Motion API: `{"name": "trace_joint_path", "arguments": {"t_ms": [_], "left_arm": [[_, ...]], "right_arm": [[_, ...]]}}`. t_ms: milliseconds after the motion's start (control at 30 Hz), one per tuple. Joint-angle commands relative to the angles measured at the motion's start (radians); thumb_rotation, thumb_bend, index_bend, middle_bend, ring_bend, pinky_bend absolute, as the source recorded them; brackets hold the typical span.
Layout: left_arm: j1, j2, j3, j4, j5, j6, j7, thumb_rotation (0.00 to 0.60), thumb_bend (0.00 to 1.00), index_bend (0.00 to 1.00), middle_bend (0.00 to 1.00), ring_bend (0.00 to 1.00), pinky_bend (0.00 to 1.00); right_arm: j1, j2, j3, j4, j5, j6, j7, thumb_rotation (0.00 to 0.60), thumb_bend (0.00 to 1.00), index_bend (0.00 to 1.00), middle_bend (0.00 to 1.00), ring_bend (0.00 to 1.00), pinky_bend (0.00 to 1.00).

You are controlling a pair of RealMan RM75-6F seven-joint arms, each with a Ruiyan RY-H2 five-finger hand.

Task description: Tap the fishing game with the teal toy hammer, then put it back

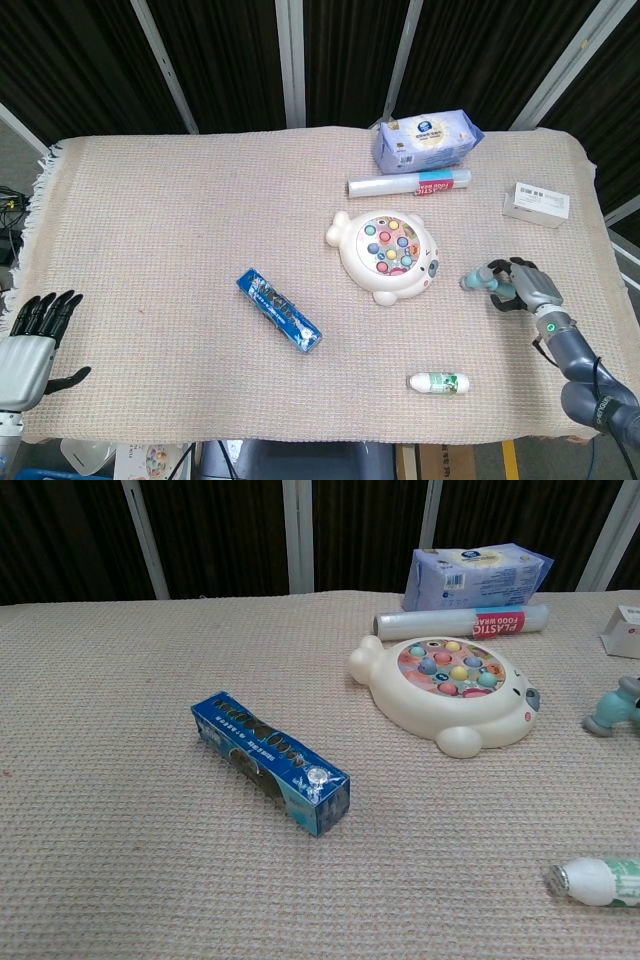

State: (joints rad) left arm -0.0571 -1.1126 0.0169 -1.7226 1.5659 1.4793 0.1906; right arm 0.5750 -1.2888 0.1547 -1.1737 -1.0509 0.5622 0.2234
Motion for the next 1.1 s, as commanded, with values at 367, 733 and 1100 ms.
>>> {"name": "trace_joint_path", "arguments": {"t_ms": [367,733,1100], "left_arm": [[-0.004,-0.004,-0.002,0.01,-0.009,-0.007,-0.008,0.6,0.08,0.03,0.03,0.0,0.0],[-0.009,-0.009,-0.003,0.02,-0.018,-0.016,-0.015,0.6,0.08,0.03,0.03,0.0,0.0],[-0.011,-0.015,-0.003,0.031,-0.027,-0.023,-0.021,0.6,0.08,0.03,0.03,0.0,0.0]], "right_arm": [[0.012,-0.016,0.004,0.013,0.044,-0.01,-0.026,0.6,0.44,0.31,0.3,0.1,0.03],[0.023,-0.03,0.005,0.027,0.089,-0.013,-0.059,0.6,0.44,0.37,0.34,0.14,0.03],[0.028,-0.04,0.004,0.034,0.114,-0.014,-0.08,0.6,0.44,0.42,0.37,0.16,0.03]]}}
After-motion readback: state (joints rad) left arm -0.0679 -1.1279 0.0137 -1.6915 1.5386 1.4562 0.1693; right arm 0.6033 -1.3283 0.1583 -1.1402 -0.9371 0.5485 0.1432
